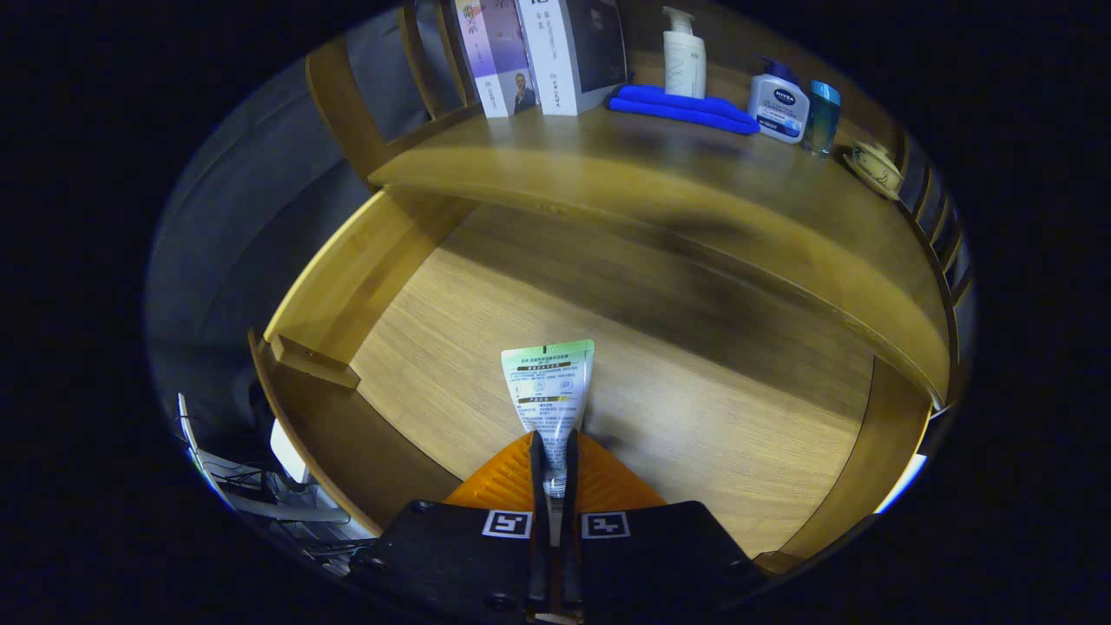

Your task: Pull open the drawer, take out the items inside it, and place them on the countertop above the cabinet.

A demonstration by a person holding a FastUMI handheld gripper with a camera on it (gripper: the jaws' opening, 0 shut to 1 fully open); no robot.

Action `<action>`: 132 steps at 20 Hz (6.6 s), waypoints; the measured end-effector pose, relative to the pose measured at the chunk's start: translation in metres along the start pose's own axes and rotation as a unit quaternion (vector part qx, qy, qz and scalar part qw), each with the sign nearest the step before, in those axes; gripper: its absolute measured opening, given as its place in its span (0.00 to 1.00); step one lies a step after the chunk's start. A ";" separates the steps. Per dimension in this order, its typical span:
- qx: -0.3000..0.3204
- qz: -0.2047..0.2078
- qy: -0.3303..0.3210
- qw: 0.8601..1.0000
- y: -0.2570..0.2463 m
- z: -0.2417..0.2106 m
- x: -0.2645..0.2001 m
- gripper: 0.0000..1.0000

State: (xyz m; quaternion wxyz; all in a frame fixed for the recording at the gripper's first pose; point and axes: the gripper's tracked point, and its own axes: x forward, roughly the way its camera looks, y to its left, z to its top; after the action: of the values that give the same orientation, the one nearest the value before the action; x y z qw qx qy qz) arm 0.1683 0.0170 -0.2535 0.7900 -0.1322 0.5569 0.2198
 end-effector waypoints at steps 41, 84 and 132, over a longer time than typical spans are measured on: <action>0.331 0.044 -0.152 0.930 -0.133 0.190 -0.055 0.08; 0.113 -0.202 -0.457 0.859 0.058 -0.101 -0.132 0.98; 0.148 -0.227 -0.398 0.877 -0.027 0.042 0.024 0.98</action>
State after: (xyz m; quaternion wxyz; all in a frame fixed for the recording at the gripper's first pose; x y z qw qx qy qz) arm 0.2231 0.0171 -0.2626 0.9835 -0.0382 0.1763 -0.0162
